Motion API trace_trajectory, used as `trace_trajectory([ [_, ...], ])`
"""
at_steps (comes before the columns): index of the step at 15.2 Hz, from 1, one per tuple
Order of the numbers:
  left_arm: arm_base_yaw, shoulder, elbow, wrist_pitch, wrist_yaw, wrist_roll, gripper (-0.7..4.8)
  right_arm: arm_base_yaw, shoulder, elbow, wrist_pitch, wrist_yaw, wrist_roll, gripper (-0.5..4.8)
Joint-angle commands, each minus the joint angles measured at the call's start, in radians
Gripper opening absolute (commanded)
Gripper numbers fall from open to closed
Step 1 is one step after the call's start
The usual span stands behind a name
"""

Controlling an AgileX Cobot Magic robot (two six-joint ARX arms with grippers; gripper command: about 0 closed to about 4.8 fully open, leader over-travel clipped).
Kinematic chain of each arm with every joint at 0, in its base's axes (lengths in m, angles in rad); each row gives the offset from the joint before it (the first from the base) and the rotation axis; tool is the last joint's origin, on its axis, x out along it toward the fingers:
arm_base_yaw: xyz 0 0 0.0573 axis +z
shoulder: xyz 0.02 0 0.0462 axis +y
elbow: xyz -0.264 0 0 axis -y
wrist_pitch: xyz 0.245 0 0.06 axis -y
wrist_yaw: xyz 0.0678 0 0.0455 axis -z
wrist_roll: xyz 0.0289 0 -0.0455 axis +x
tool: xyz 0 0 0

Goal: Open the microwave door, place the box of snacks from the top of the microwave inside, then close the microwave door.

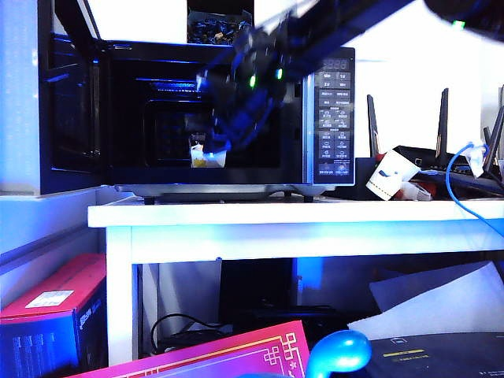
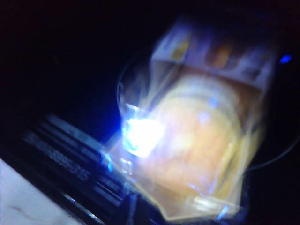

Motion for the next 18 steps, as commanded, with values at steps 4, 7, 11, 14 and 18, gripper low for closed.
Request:
trace_trajectory([
  [4, -0.001, -0.006, 0.003, -0.079, -0.054, -0.021, -0.06, 0.003, -0.054, 0.009, -0.171, -0.006, -0.006, -0.05],
  [7, -0.001, -0.016, 0.003, -0.146, -0.197, -0.085, -0.06, 0.003, -0.185, 0.009, -0.375, -0.007, -0.006, -0.05],
  [11, -0.001, -0.01, 0.003, -0.304, -0.522, -0.141, -0.06, 0.003, -0.414, 0.009, -0.439, -0.006, -0.005, -0.05],
  [14, -0.001, -0.008, 0.003, -0.32, -0.568, -0.157, -0.06, 0.003, -0.575, 0.009, -0.46, -0.004, -0.005, -0.05],
  [18, 0.0, 0.031, 0.002, -0.369, -0.583, -0.176, -0.06, 0.002, -0.737, 0.009, -0.472, -0.004, -0.005, -0.05],
])
